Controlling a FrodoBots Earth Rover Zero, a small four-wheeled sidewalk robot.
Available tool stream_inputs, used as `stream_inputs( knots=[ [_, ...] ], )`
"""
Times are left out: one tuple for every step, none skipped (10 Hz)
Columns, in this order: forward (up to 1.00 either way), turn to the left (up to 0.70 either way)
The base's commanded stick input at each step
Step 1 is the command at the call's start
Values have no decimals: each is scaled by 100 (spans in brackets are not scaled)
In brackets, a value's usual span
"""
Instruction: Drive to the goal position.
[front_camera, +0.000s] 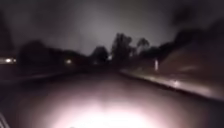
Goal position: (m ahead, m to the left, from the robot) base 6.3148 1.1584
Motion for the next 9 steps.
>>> stream_inputs(
  knots=[
    [70,0],
    [70,0],
    [70,0],
    [70,0],
    [70,0],
    [70,0],
    [70,0],
    [70,0],
    [70,0]
  ],
)
